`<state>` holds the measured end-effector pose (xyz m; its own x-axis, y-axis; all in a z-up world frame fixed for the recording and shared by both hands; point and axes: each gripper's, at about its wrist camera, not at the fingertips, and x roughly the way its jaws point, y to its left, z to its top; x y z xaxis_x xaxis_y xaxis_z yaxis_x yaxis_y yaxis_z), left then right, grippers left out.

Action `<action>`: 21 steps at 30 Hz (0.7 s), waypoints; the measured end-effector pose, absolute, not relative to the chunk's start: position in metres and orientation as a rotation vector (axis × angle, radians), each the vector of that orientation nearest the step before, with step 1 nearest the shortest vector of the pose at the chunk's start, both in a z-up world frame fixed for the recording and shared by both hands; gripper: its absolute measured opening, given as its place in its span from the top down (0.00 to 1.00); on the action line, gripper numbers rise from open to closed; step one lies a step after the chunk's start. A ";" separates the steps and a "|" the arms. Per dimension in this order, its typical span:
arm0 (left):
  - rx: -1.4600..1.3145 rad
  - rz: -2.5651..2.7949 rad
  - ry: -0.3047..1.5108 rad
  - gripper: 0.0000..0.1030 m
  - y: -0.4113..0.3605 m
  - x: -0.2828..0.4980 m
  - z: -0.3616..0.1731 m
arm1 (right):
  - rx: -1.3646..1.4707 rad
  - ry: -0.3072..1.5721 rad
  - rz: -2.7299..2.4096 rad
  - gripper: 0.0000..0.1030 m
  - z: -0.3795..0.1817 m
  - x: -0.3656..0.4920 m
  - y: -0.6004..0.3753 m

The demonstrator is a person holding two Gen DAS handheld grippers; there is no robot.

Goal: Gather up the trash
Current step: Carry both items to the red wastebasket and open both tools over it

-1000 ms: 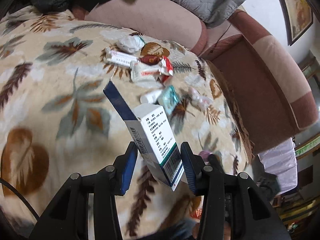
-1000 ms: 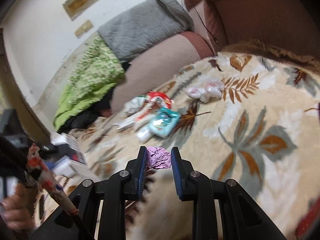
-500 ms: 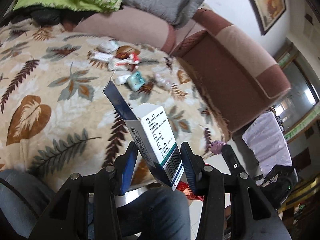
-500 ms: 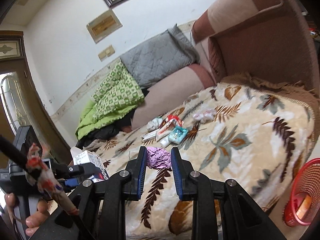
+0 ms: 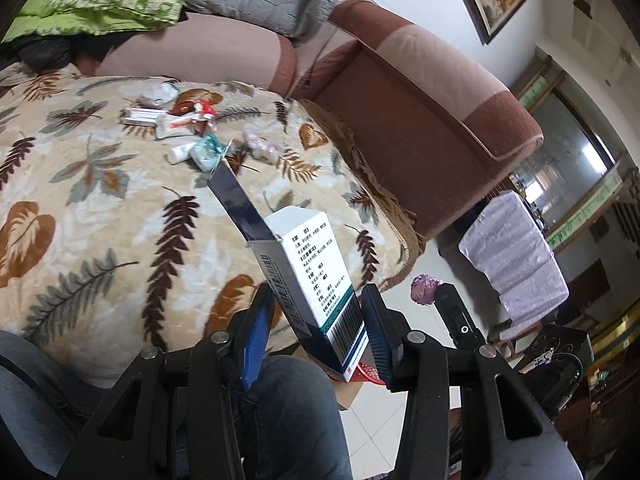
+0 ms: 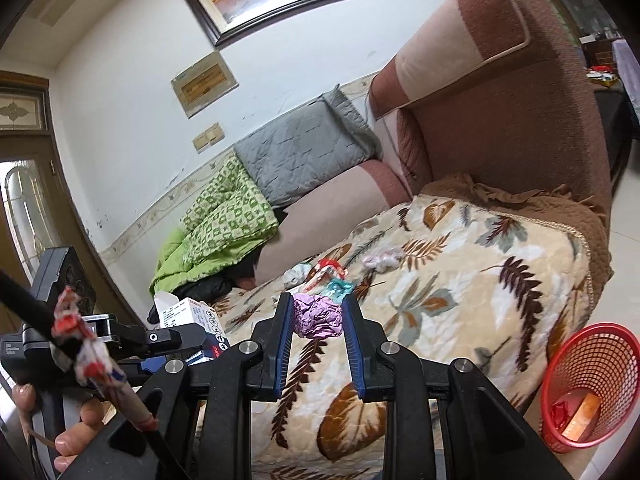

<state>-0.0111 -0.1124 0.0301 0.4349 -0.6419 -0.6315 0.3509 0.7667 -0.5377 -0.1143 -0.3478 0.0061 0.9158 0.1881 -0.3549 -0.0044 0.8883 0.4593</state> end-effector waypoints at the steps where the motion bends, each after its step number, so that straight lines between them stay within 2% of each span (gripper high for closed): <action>1: -0.345 -0.642 0.935 0.58 -0.118 -0.012 0.031 | 0.471 0.399 0.090 0.75 0.007 -0.118 -0.353; 13: -0.179 -0.824 0.962 0.58 -0.234 -0.020 0.031 | 0.509 0.376 -0.197 0.75 0.007 -0.173 -0.446; 21: -0.020 -0.967 1.014 0.58 -0.325 -0.033 0.000 | 0.593 0.427 -0.341 0.75 -0.018 -0.196 -0.496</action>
<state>-0.0333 -0.3248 -0.0005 0.1688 -0.6887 -0.7051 0.6712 0.6042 -0.4294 -0.1963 -0.4961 -0.0181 0.8585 -0.1858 -0.4780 0.4254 0.7785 0.4614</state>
